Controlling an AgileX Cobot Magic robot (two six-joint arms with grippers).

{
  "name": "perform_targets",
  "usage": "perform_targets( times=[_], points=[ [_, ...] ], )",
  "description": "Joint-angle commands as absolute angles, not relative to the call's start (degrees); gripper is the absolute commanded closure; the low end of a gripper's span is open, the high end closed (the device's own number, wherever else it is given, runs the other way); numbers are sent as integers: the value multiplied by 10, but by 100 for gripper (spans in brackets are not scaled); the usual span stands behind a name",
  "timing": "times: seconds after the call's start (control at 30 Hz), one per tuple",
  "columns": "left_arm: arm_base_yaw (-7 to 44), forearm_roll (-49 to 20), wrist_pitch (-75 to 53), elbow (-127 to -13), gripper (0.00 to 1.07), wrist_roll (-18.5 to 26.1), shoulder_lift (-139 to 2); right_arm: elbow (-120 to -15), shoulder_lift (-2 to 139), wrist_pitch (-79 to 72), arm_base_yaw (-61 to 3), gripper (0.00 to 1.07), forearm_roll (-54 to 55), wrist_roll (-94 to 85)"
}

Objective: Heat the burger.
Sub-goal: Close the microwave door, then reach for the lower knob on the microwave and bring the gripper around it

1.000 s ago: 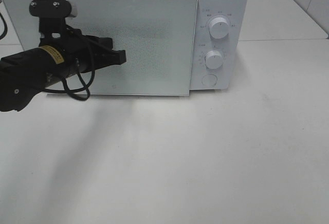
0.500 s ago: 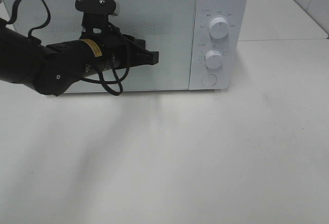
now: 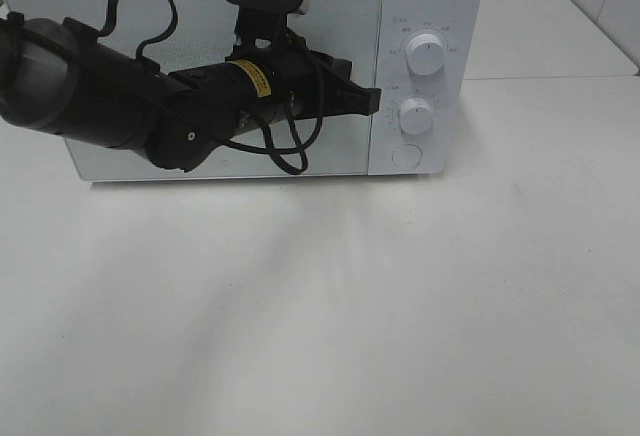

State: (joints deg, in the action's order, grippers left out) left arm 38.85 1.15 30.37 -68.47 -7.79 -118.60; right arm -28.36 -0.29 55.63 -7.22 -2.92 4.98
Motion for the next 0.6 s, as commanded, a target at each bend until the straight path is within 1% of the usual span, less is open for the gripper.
perform_targets(
  times=[0.03, 0.07, 0.13, 0.17, 0.23, 0.3, 0.33, 0.37, 0.4, 0.43, 0.47, 0.5, 0.53, 0.57, 0.6],
  points=[
    [388, -36, 328, -701, 107, -81, -1184, -284, -17, 551, -70, 34, -28, 51],
    [402, -36, 309, -701, 107, -81, -1179, -284, -17, 551, -70, 34, -28, 51],
    [408, -35, 302, -701, 107, -81, -1177, -284, -17, 551, -70, 34, -28, 51],
    [423, -34, 273, -701, 107, -81, -1169, -284, -17, 551, -70, 34, -28, 51],
    [429, -34, 258, -701, 107, -81, -1166, -284, -17, 551, -70, 34, -28, 51],
    [454, -34, 189, -701, 107, -81, -1146, -284, -17, 551, -70, 34, -28, 51],
    [454, -34, 189, -701, 107, -81, -1146, -284, -17, 551, -70, 34, -28, 51],
    [460, -34, 173, -701, 103, -81, -1141, -284, -17, 551, -70, 34, -28, 51],
    [460, -34, 173, -701, 103, -81, -1141, -284, -17, 551, -70, 34, -28, 51],
    [470, -34, 139, -701, 90, -81, -1129, -284, -17, 551, -70, 34, -28, 51],
    [479, -34, 108, -701, 64, -81, -1116, -284, -17, 551, -70, 34, -28, 51],
    [479, -34, 108, -701, 64, -81, -1116, -284, -17, 551, -70, 34, -28, 51],
    [484, -34, 98, -701, 51, -81, -1109, -284, -17, 551, -70, 34, -28, 51],
    [492, -35, 82, -701, 19, -86, -1095, -284, -17, 551, -70, 34, -28, 51],
    [492, -35, 82, -701, 19, -86, -1095, -284, -17, 551, -70, 34, -28, 51]
  ],
)
